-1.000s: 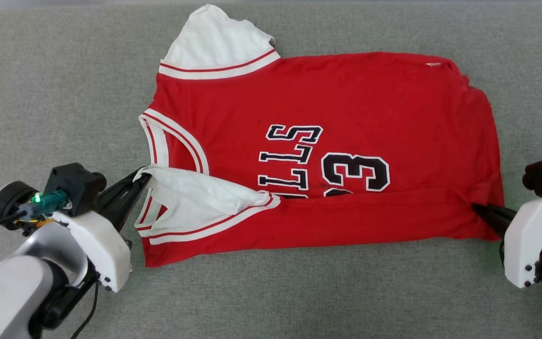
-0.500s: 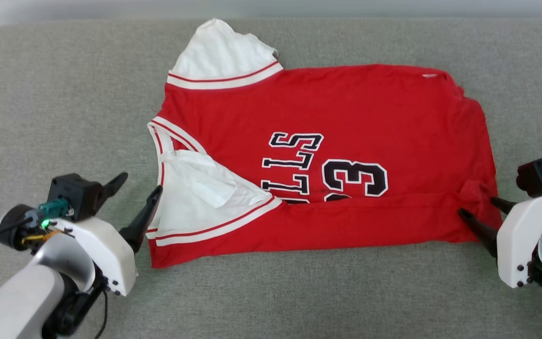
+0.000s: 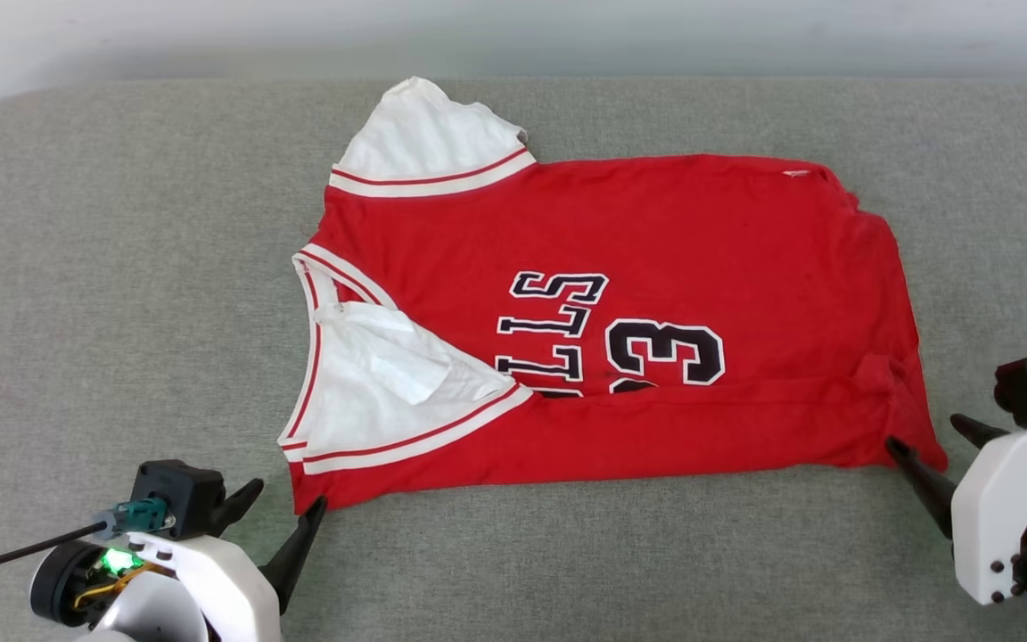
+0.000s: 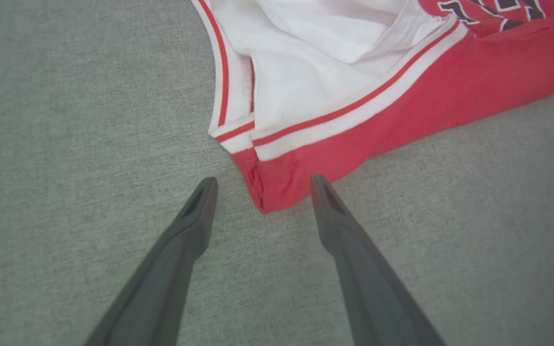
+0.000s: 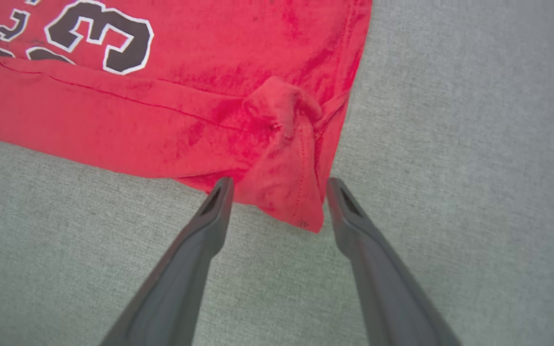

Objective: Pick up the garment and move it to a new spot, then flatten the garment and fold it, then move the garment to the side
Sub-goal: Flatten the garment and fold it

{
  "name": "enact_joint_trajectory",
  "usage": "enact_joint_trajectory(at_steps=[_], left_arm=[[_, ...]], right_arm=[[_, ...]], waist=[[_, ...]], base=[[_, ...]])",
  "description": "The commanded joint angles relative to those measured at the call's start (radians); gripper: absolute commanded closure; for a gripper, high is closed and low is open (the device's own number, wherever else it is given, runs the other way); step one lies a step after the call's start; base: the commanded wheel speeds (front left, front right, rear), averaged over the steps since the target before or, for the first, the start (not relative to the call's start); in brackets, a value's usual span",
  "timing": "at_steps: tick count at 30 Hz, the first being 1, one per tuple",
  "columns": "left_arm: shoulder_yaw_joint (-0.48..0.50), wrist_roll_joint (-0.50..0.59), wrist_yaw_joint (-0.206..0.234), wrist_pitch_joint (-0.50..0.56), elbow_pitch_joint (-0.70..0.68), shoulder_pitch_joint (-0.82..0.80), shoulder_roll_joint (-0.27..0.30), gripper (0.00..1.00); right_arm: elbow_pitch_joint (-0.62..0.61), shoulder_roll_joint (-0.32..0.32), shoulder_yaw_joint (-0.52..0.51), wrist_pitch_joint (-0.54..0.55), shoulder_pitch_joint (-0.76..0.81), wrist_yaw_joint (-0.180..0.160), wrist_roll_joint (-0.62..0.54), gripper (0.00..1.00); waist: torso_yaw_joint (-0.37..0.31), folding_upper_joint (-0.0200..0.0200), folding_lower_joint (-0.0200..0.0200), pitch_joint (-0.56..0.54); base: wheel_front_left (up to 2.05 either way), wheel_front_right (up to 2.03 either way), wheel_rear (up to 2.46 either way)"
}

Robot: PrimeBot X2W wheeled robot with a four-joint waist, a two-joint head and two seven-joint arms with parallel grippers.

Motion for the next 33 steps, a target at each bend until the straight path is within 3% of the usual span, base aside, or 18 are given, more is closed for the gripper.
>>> enact_joint_trajectory(at_steps=[1, 7, 12, 13, 14, 15, 19, 26, 33], left_arm=[[0.005, -0.004, 0.012, 0.003, 0.004, 0.004, -0.005, 0.0], [0.014, -0.011, 0.036, -0.003, 0.039, -0.011, -0.025, 0.0], [-0.009, -0.008, 0.009, 0.012, 0.088, -0.017, -0.033, 0.0], [-0.016, -0.015, 0.002, 0.021, 0.102, -0.017, -0.039, 0.22], [-0.025, -0.019, -0.007, 0.026, 0.114, -0.017, -0.046, 0.69], [-0.031, -0.027, -0.018, 0.03, 0.125, -0.017, -0.055, 1.0], [-0.039, -0.032, -0.046, 0.016, 0.153, -0.026, -0.075, 1.0], [-0.027, -0.015, -0.061, -0.016, 0.112, -0.035, -0.057, 1.0], [-0.021, 0.018, -0.036, -0.026, -0.029, -0.048, -0.034, 1.0]], right_arm=[[-0.026, 0.011, -0.008, 0.005, 0.016, -0.001, -0.006, 0.0], [-0.112, 0.025, -0.039, 0.036, 0.045, -0.001, -0.016, 0.0], [-0.156, 0.035, -0.052, 0.047, 0.046, -0.001, -0.023, 0.0], [-0.16, 0.04, -0.056, 0.047, 0.048, -0.001, -0.026, 0.0], [-0.164, 0.043, -0.059, 0.051, 0.051, -0.001, -0.029, 0.0], [-0.167, 0.046, -0.064, 0.054, 0.055, -0.001, -0.029, 0.0], [-0.154, 0.045, -0.078, 0.062, 0.069, -0.001, -0.041, 0.0], [-0.093, 0.054, -0.077, 0.055, 0.065, -0.001, -0.06, 0.0], [0.02, 0.063, -0.088, 0.075, 0.018, -0.001, -0.095, 0.0]], waist=[[-0.006, 0.0, 0.0, 0.009], [-0.026, 0.0, 0.0, 0.042], [-0.041, 0.0, 0.0, 0.066], [-0.043, 0.0, 0.0, 0.069], [-0.043, 0.0, 0.0, 0.071], [-0.043, 0.0, 0.0, 0.073], [-0.033, 0.0, 0.0, 0.054], [-0.004, 0.0, 0.0, 0.005], [0.037, 0.0, 0.0, -0.015]], base=[[0.0, 0.0, 0.0], [0.0, 0.0, 0.0], [0.0, 0.0, 0.0], [0.0, 0.0, 0.0], [0.0, 0.0, 0.0], [0.0, 0.0, 0.0], [0.0, 0.0, 0.0], [0.0, 0.0, 0.0], [0.0, 0.0, 0.0]])
